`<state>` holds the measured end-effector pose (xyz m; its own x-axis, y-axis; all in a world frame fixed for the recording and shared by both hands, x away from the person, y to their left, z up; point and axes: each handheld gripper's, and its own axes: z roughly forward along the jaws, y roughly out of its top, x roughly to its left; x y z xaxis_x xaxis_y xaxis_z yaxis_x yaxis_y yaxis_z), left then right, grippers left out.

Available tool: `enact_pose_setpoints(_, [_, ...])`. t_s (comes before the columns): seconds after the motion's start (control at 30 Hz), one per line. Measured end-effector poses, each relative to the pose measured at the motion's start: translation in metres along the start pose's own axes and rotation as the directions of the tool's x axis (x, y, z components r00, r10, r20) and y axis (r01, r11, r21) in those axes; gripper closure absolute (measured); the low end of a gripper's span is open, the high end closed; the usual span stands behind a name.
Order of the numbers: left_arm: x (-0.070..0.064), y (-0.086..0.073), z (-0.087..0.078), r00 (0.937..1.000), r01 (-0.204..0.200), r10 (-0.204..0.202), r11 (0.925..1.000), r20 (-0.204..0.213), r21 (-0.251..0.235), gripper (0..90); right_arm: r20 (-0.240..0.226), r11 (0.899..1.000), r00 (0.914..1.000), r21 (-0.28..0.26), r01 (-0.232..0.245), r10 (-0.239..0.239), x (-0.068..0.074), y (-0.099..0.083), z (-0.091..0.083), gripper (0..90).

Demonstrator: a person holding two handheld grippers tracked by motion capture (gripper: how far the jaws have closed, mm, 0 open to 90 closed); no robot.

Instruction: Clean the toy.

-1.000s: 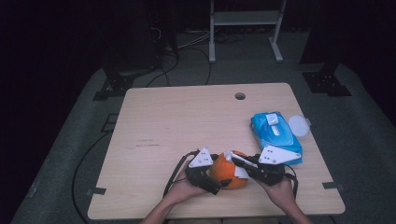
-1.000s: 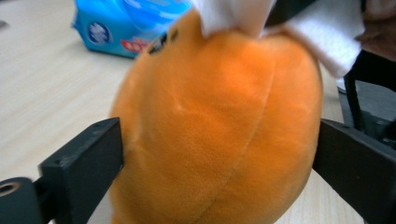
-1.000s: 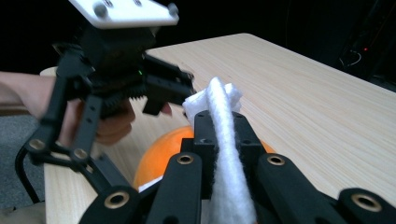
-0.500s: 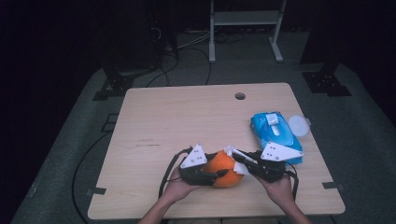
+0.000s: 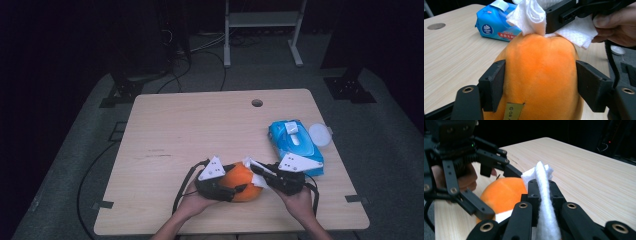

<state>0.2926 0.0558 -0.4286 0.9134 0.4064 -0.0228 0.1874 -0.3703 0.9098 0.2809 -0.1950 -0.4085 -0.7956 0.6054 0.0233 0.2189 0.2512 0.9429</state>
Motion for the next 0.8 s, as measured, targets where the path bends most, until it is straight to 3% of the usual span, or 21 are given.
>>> enact_pose_setpoints(0.07, [-0.001,-0.001,0.002,1.0,0.0,0.0,1.0,-0.008,-0.001,29.6,-0.003,1.0,0.9999,-0.002,0.013,-0.013,0.006,0.003,0.001,82.8])
enact_pose_setpoints(0.17, [-0.001,-0.001,0.001,1.0,0.0,0.0,1.0,-0.007,0.0,29.2,-0.053,0.999,0.9972,-0.009,0.052,-0.052,0.022,0.009,0.006,82.6])
enact_pose_setpoints(0.23, [-0.001,-0.001,-0.001,1.0,0.004,-0.004,1.0,0.002,0.002,28.6,-0.046,0.997,0.9957,0.002,0.08,-0.08,0.025,0.009,0.008,82.7])
enact_pose_setpoints(0.4, [0.002,0.0,-0.006,0.9985,-0.006,0.007,0.9997,0.054,-0.023,23.7,-0.024,1.0,0.9995,0.009,0.019,-0.019,0.004,0.0,0.003,82.7])
enact_pose_setpoints(0.5, [0.01,-0.001,-0.009,0.9989,0.019,-0.018,0.9997,0.043,-0.015,11.8,0.01,1.0,0.9998,0.02,0.02,-0.02,-0.002,-0.004,-0.001,82.7])
enact_pose_setpoints(0.57, [0.018,-0.005,-0.008,0.9968,0.063,-0.063,0.998,0.049,0.004,8.7,0.014,1.0,0.9999,0.015,-0.002,0.002,-0.008,-0.006,-0.002,82.7])
enact_pose_setpoints(0.63, [0.021,-0.009,-0.002,0.9946,0.081,-0.084,0.9954,0.062,0.051,9.3,0.028,1.0,0.9994,0.012,-0.022,0.021,-0.015,-0.009,-0.002,82.7])
enact_pose_setpoints(0.7, [0.017,-0.012,0.0,0.9982,0.049,-0.05,0.9981,0.033,0.039,17.4,0.033,0.999,0.9986,0.01,-0.042,0.042,-0.019,-0.01,-0.003,82.7])
enact_pose_setpoints(0.8, [0.012,-0.01,0.003,0.9988,0.05,-0.05,0.9979,-0.003,0.041,24.8,0.022,1.0,0.9993,-0.004,-0.03,0.03,-0.011,-0.006,-0.004,82.6])
